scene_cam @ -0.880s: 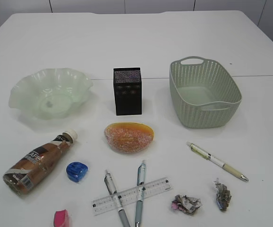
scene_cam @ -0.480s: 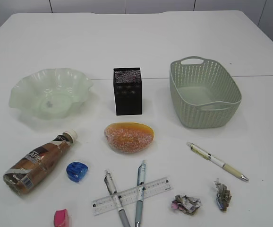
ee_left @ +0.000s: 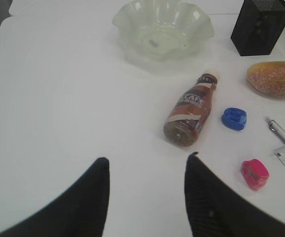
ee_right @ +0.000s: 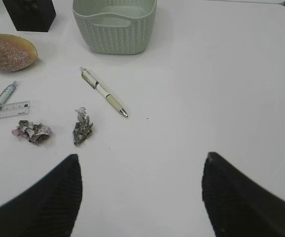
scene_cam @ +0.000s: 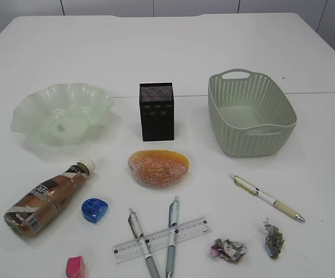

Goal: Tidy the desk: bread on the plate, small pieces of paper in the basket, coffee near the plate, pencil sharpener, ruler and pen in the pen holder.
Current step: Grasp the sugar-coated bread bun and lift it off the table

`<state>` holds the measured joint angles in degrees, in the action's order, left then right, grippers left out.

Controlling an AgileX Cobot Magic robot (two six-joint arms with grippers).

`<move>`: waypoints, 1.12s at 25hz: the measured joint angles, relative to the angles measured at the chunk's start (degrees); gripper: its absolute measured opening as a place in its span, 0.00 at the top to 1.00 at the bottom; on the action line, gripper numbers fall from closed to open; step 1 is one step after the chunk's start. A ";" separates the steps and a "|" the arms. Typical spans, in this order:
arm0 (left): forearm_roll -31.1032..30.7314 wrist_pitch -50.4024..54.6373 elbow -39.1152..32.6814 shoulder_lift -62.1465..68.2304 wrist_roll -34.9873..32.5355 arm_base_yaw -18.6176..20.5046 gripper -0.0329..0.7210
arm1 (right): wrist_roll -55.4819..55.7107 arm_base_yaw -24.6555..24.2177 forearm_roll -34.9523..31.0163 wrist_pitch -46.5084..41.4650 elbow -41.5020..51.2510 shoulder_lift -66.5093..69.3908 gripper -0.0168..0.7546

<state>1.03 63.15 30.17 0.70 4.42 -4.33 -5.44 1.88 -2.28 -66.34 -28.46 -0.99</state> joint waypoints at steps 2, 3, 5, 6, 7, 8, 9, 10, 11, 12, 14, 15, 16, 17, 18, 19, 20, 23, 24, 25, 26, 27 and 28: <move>0.00 0.00 0.00 0.00 0.00 0.00 0.48 | 0.00 0.00 0.00 0.00 0.00 0.00 0.25; 0.00 0.00 0.00 0.00 0.00 0.00 0.48 | 0.00 0.00 0.00 0.00 0.00 0.00 0.25; 0.00 0.00 0.00 0.00 0.00 0.00 0.48 | 0.00 0.00 0.00 0.00 0.00 0.00 0.25; 0.00 0.00 0.00 0.00 0.00 0.00 0.48 | 0.00 0.00 0.00 0.00 0.00 0.00 0.25; 0.00 0.00 0.00 0.00 0.00 0.00 0.48 | 0.00 0.00 0.00 0.00 0.00 0.00 0.25; 0.00 0.00 0.00 0.00 0.00 0.00 0.48 | 0.00 0.00 0.00 0.00 0.00 0.00 0.25; 0.00 0.00 0.00 0.00 0.00 0.00 0.48 | 0.00 0.00 0.00 0.00 0.00 0.00 0.25; 0.00 0.00 0.00 0.00 0.00 0.00 0.48 | 0.00 0.00 0.00 0.00 0.00 0.00 0.26; 0.00 0.00 0.00 0.00 0.00 0.00 0.48 | 0.00 0.00 0.00 0.00 0.00 0.00 0.26; 0.04 0.00 0.00 0.00 0.00 0.00 0.48 | 0.00 0.00 0.15 0.00 0.00 0.00 0.26; 0.13 0.00 0.00 0.00 0.00 0.00 0.48 | 0.93 0.00 1.22 0.00 0.00 0.00 0.26; 0.25 0.00 0.00 0.00 0.00 0.00 0.48 | 1.28 0.00 1.93 0.00 0.00 0.00 0.26; 0.55 0.00 0.00 0.00 0.00 0.00 0.48 | 1.55 0.00 2.28 0.00 0.00 0.00 0.26; 1.03 0.00 0.00 0.00 0.00 0.00 0.48 | 1.78 0.00 2.62 0.41 -0.11 0.00 0.26; 1.26 0.00 0.00 0.00 0.00 0.00 0.48 | 2.33 0.00 2.62 1.28 -0.37 0.00 0.26; 1.65 0.00 0.00 0.00 0.00 0.00 0.48 | 3.48 0.00 2.28 2.48 -0.86 0.00 0.26; 1.74 -0.10 0.00 0.00 0.00 0.00 0.48 | 5.44 0.00 2.28 5.02 -1.39 0.00 0.26; 1.74 -1.34 0.26 0.00 0.00 0.00 0.48 | 10.68 0.00 2.28 11.43 -2.55 0.00 0.27; 1.74 -2.76 0.57 0.23 0.00 0.00 0.48 | 11.73 0.00 2.28 13.93 -2.91 0.63 0.29; 1.46 -5.28 1.09 0.50 0.00 0.00 0.48 | 12.84 0.00 2.28 16.82 -3.02 1.75 0.30; 1.06 -8.05 1.45 0.71 0.00 0.00 0.48 | 13.99 0.00 2.62 19.61 -3.14 3.71 0.31; 0.41 -11.66 1.90 1.28 0.46 0.00 0.48 | 14.58 0.00 2.62 21.86 -3.14 5.77 0.32; -0.21 -15.26 2.32 2.21 1.33 0.00 0.48 | 14.94 0.00 2.62 24.32 -3.14 8.61 0.32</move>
<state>0.82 47.89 32.49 2.92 5.75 -4.33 9.50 1.88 0.34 -42.03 -31.60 7.62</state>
